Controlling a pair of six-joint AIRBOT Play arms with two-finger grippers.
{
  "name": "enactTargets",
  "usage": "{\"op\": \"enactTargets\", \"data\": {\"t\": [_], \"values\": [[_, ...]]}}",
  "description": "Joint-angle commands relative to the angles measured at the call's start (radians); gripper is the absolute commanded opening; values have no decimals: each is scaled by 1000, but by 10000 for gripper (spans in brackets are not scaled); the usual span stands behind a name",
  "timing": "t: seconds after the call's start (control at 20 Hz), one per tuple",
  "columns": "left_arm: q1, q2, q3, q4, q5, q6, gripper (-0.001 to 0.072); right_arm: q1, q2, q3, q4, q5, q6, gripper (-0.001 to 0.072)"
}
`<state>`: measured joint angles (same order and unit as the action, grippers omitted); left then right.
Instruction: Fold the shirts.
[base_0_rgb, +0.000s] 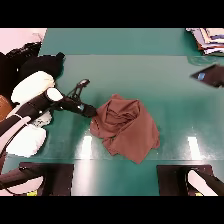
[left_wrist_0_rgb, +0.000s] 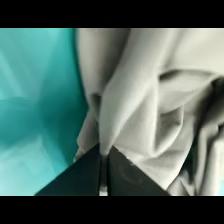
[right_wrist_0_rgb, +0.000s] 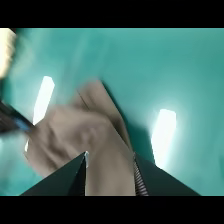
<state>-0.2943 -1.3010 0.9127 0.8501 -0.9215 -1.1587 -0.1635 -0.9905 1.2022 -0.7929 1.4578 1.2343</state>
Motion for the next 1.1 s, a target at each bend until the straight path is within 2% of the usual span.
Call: {"op": "enactTargets", "data": {"t": [0.0,0.05,0.1,0.25,0.4,0.5,0.65,0.7,0.9,1.0,1.05], "values": [[76,18,125,132,-80,-49,23,33,1,-200,-208,51,23,326],[94,27,163,150,-90,-49,23,49,1,-269,-224,50,23,364],[103,33,195,153,-93,-49,23,69,0,-344,-224,34,24,466],[105,35,230,151,-85,-49,24,146,0,-535,-221,-85,41,473],[105,32,229,153,-86,-49,24,238,-2,-637,-180,-212,61,466],[105,32,229,153,-85,-48,24,285,-37,-663,-104,-253,60,465],[105,32,229,153,-92,-49,24,380,-156,-633,-91,-270,60,461],[105,32,229,153,-93,-49,24,412,-194,-614,-92,-284,60,421],[105,33,229,153,-100,-48,24,502,-321,-529,-98,-306,60,361],[105,33,229,153,-107,-48,24,530,-358,-498,-99,-306,58,183],[105,33,229,153,-113,-48,24,542,-367,-486,-101,-308,47,46]]}}
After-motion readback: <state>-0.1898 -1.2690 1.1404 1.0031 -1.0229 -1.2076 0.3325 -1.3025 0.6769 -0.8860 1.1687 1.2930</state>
